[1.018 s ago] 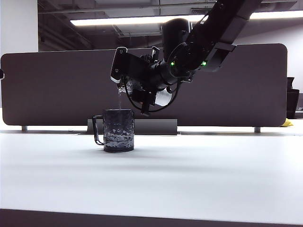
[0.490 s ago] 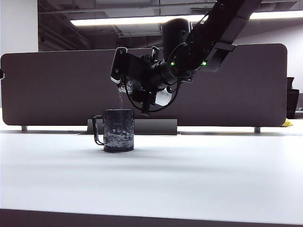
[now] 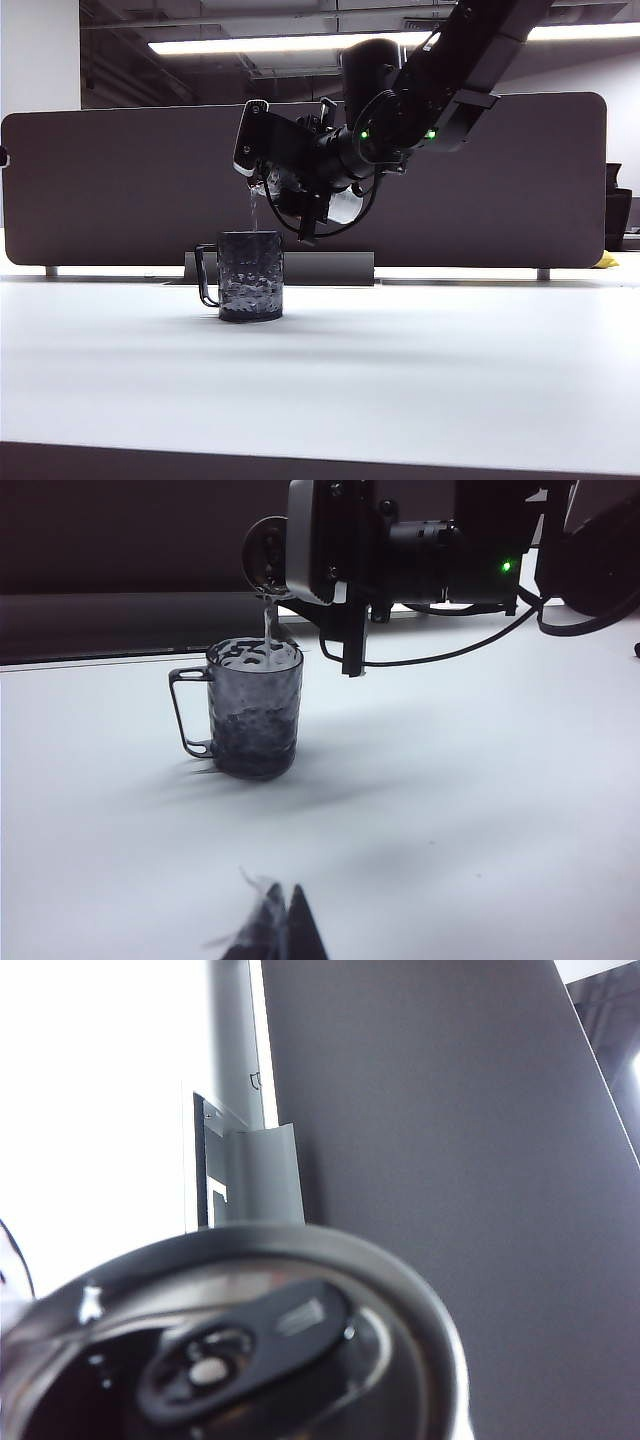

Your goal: Pick up the metal can, pour some water into the cup, then place the can back on the table.

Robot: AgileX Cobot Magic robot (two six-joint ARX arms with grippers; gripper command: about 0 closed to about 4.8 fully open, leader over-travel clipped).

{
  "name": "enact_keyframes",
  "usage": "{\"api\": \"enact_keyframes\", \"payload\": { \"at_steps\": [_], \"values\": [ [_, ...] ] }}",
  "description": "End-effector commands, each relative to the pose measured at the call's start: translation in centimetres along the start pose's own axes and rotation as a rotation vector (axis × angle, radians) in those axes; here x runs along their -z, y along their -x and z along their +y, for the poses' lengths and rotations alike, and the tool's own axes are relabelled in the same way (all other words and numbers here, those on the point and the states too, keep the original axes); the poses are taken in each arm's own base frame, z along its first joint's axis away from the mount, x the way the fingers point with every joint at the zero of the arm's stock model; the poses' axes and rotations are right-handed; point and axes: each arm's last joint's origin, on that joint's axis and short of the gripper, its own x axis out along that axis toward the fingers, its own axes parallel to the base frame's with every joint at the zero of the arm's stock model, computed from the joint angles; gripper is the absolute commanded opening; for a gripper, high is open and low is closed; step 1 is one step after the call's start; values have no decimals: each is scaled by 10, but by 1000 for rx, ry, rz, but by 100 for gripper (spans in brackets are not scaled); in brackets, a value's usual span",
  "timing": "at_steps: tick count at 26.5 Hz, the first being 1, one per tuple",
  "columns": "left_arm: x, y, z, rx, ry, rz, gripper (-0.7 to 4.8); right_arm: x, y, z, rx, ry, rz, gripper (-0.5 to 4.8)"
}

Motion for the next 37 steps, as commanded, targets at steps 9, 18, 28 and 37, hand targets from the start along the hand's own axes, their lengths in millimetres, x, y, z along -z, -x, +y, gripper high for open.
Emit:
{"api": "enact_keyframes", "payload": {
  "at_steps": [9,18,28,37],
  "values": [
    [-1,0,0,4,-5,-7,-5,-10,0,-12,85,-96,-8,252],
    [-1,0,0,5,-4,-7,-5,-14,3,-24,188,-412,-1,252],
    [-1,0,0,5,-5,-7,-5,-5,19,-56,221,-776,-3,252],
    [-1,0,0,5,-5,-7,-5,47,66,-91,198,-1066,2,265]
  ]
}}
